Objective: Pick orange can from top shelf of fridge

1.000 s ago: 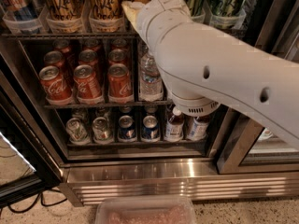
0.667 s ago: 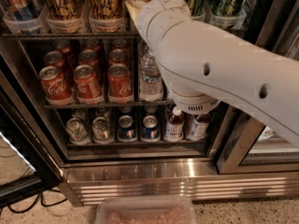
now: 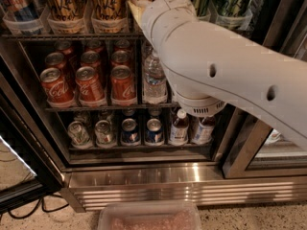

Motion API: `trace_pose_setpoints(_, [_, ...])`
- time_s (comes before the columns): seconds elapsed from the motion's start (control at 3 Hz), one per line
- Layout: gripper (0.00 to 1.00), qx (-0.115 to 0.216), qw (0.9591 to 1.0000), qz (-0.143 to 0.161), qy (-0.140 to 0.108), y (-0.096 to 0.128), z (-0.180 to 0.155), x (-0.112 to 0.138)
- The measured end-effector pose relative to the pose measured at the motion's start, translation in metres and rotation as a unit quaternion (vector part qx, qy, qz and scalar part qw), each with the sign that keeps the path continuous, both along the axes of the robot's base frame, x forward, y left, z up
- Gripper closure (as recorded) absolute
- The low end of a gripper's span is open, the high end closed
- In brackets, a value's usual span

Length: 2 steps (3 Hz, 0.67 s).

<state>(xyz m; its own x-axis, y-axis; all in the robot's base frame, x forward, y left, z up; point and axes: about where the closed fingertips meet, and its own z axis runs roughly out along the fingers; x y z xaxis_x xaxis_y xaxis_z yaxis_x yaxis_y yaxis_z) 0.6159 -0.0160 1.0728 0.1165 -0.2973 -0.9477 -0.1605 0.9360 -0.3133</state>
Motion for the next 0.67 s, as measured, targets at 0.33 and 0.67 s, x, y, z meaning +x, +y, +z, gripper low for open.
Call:
trace_pose_setpoints(0.33, [1.00,0.000,1.0000,0.000,0.000,0.0000,0.0001,0.0000])
trace_pose_setpoints(0.67, [1.00,0.000,1.0000,0.000,0.000,0.0001,0.0002,-0.0001])
